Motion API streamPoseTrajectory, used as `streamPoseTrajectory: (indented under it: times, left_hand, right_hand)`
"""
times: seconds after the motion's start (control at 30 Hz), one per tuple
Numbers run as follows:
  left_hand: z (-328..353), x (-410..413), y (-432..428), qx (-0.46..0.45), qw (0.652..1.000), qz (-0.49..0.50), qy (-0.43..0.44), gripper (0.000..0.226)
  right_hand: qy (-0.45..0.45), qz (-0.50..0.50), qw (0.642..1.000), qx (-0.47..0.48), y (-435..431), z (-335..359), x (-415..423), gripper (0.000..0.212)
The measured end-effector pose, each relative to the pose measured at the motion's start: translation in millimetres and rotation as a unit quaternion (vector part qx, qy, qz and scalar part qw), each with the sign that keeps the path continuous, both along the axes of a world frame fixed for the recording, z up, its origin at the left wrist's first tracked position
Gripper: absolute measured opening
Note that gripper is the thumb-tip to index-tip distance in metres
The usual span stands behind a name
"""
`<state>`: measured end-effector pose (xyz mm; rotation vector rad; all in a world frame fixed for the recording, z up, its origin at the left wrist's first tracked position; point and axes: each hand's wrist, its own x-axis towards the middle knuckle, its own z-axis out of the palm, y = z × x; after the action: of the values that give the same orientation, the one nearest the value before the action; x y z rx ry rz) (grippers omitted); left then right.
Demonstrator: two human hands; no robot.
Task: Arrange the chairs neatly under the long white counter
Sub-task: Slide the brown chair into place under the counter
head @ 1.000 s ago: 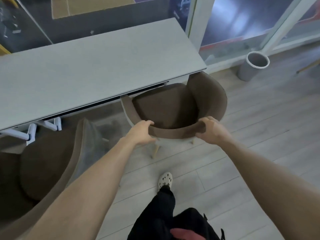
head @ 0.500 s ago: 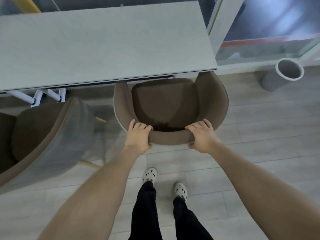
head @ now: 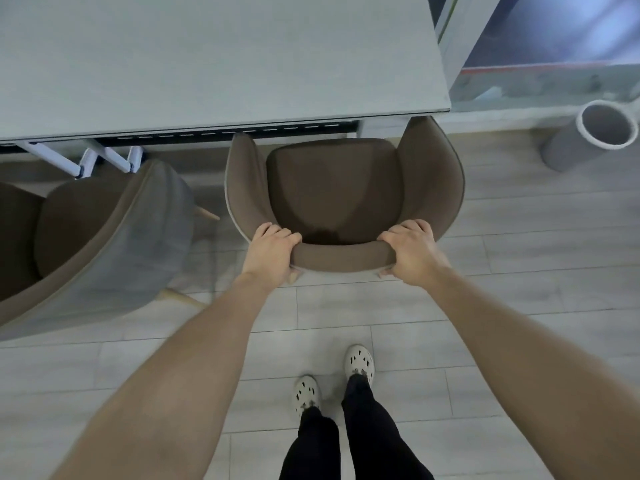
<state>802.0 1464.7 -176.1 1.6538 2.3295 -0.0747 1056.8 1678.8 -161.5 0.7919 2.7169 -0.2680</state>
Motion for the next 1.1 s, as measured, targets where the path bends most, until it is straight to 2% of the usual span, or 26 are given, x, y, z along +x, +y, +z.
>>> streamPoseTrajectory:
  times: [0.13,0.37,0.93,1.1]
  left_hand:
    - [8,6,-22,-0.020,1.000,-0.006,0.001,0.053]
    - [13,13,-51,-0.020,1.000,-0.012,0.011,0.049]
    - [15,43,-88,-0.002,1.000,0.001,0.007,0.049]
    - [10,37,-87,-0.009,1.000,0.006,0.001,0.060]
  right_hand:
    - [0.005,-0.004,1.000,-0.005,-27,-1,4,0.071]
    - [0.005,-0.020,1.000,-0.019,-65,-1,14,0.072]
    - [0.016,-0.021,0.999,-0.030,-95,-6,41,0.074]
    - [0.021,-0.026,0.999,-0.031,-95,-7,42,0.079]
